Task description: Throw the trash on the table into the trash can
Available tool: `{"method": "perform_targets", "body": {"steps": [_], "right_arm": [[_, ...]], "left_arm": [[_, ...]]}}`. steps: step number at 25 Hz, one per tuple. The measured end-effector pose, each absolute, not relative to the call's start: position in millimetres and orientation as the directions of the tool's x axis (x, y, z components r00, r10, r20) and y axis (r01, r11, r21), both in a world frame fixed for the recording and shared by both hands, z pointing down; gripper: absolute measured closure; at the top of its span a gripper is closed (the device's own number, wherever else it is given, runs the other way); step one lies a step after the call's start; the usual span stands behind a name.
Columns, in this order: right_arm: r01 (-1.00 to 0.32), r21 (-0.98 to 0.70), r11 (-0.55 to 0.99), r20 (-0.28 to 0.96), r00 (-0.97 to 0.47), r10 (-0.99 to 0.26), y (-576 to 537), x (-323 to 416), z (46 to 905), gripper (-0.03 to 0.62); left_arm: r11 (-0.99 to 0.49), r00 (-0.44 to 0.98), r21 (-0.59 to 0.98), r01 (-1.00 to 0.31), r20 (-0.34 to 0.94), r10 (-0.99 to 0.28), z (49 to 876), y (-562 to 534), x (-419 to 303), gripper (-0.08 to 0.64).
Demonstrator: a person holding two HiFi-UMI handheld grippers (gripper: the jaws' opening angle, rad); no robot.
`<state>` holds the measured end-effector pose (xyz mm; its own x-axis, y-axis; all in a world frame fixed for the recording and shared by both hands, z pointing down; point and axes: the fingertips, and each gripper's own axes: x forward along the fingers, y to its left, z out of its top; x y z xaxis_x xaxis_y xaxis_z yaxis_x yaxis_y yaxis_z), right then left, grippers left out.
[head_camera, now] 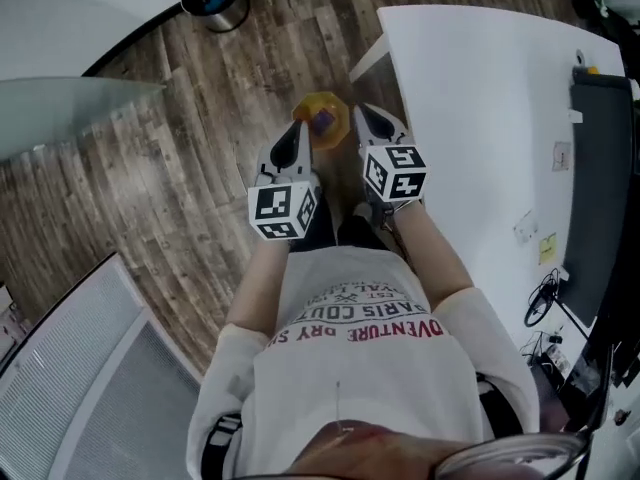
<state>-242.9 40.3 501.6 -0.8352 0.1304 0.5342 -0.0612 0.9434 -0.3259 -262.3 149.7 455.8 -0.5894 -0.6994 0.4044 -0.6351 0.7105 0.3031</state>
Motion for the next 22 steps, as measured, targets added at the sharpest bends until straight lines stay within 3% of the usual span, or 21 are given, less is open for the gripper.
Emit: {"method": "perform_targets", "body": {"steps": [5, 11, 17, 22], "right_arm": [[-0.152, -0.298, 0.942, 0.399, -0.917, -0.021, -17, -197, 405, 0.566], [-0.335, -0.234, 0.913, 0.281, -0.922, -0.267, -83, -117, 328, 0.566], [-0.609, -0.127, 0.783, 0.232, -0.786, -0.574, -146, 23, 299, 0.566], [-0.758, -0.057, 0.650, 0.190, -0.647, -0.738, -171, 139, 289, 0.566]], "left_arm": [[0.539, -0.480, 0.229, -0.811, 0.269, -0.835, 373, 74, -235, 0.537], [0.210, -0.180, 0.191, -0.959, 0.165, -0.970, 308, -17, -160, 0.537], [-0.123, 0.142, 0.197, -0.973, 0.088, -0.986, 279, -99, -48, 0.538], [-0.307, 0.328, 0.228, -0.924, 0.059, -0.943, 275, -144, 53, 0.537]]}}
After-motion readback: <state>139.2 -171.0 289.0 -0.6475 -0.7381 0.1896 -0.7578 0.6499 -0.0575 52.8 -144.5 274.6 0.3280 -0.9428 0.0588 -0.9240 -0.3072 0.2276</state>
